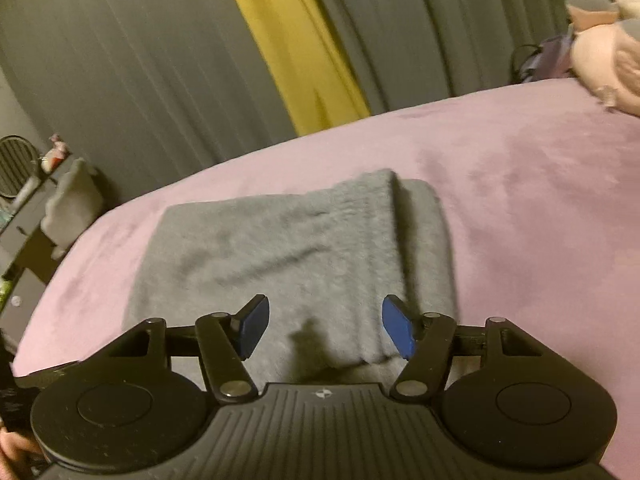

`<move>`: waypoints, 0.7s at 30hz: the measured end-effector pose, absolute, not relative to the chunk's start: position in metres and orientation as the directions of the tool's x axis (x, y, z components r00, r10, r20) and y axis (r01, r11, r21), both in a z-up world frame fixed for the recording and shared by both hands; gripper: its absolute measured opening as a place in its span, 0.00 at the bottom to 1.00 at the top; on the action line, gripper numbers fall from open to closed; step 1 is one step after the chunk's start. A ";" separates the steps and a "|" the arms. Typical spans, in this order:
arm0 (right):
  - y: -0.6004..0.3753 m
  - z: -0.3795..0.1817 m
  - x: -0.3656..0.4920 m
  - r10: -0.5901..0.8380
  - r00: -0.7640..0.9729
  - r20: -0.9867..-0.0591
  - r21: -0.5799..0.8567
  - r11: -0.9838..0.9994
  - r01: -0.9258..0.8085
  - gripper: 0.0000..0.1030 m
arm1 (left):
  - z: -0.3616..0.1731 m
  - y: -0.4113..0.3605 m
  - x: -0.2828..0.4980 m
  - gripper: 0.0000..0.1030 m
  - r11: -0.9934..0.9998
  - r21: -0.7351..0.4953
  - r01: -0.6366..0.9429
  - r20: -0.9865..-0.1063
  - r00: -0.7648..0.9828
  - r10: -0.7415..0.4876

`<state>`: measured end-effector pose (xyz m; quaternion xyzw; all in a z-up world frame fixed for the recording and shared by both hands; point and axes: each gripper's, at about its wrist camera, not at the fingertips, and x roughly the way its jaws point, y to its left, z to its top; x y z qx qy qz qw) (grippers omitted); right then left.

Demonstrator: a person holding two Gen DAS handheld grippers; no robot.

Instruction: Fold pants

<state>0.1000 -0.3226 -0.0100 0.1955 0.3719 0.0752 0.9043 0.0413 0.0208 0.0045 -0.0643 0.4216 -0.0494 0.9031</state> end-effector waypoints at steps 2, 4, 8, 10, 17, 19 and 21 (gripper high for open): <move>-0.326 -0.010 0.095 0.267 0.697 -0.666 0.414 0.909 0.047 0.62 | 0.005 0.023 0.038 0.78 0.985 -0.174 0.021 -0.757 0.637 -0.147; -0.329 -0.017 0.092 0.263 0.663 -0.700 0.418 0.904 0.083 0.62 | 0.006 0.022 0.034 0.78 0.986 -0.166 0.019 -0.753 0.644 -0.139; -0.327 -0.022 0.078 0.265 0.651 -0.712 0.427 0.899 0.102 0.62 | 0.011 0.021 0.025 0.79 0.988 -0.151 0.025 -0.740 0.660 -0.130; -0.322 -0.023 0.074 0.259 0.645 -0.719 0.418 0.903 0.103 0.63 | 0.012 0.022 0.023 0.80 0.987 -0.159 0.020 -0.737 0.663 -0.132; -0.324 -0.020 0.073 0.361 0.660 -0.659 0.577 0.806 0.135 0.66 | 0.011 0.027 0.018 0.82 0.981 -0.196 -0.014 -0.729 0.671 -0.136; -0.329 -0.027 0.080 0.374 0.654 -0.657 0.615 0.768 0.178 0.67 | 0.009 0.029 0.015 0.84 0.975 -0.221 -0.036 -0.723 0.676 -0.139; -0.333 -0.037 0.084 0.386 0.647 -0.658 0.653 0.720 0.234 0.67 | 0.006 0.031 0.010 0.85 0.969 -0.241 -0.050 -0.717 0.682 -0.143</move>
